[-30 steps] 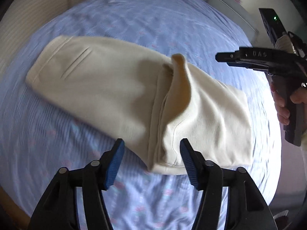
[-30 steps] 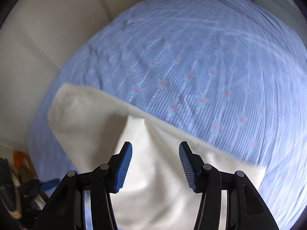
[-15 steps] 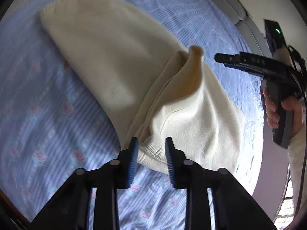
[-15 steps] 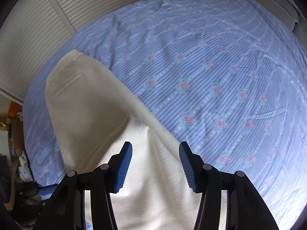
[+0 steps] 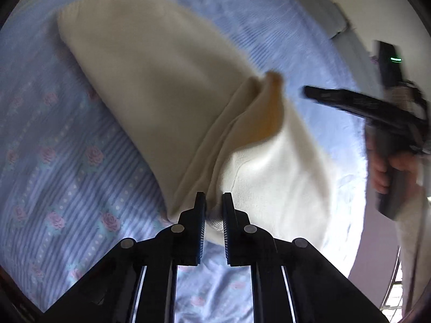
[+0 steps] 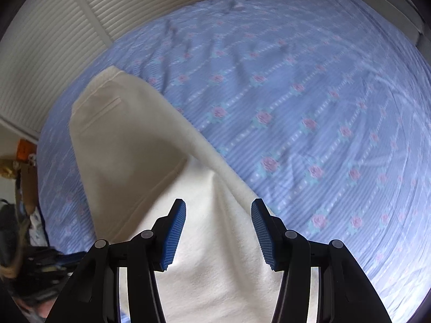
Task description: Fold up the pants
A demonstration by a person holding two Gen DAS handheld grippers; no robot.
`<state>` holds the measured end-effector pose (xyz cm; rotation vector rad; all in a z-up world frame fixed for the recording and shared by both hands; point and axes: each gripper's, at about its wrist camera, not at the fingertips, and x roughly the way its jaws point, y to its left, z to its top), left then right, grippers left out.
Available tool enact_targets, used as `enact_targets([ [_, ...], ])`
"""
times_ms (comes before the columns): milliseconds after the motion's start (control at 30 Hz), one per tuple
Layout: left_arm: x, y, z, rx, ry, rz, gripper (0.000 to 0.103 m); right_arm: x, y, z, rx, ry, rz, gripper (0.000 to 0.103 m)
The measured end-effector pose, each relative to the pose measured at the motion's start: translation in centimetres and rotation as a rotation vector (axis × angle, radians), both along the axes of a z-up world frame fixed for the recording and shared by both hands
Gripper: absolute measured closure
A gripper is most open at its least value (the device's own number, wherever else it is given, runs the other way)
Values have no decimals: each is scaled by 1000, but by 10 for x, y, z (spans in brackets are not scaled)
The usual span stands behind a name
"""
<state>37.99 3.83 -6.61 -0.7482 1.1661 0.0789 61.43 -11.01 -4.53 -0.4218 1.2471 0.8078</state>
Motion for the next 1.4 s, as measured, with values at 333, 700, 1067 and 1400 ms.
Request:
enact_targets([
  [333,-13,15,-34,33,93,26,75,-2,58,-28,-91,45,221,50],
  [700,-17,22,-42,-37,49,-13,62,11,85,-77,-151,177,323,50],
  [1067,-17,12,-44,-24,31,-36,60,-1,93,-17,-186,0,278,50],
  [1400,-2,9,-51,-16,23,-35,60,-17,143,-74,-540,11,378,52],
])
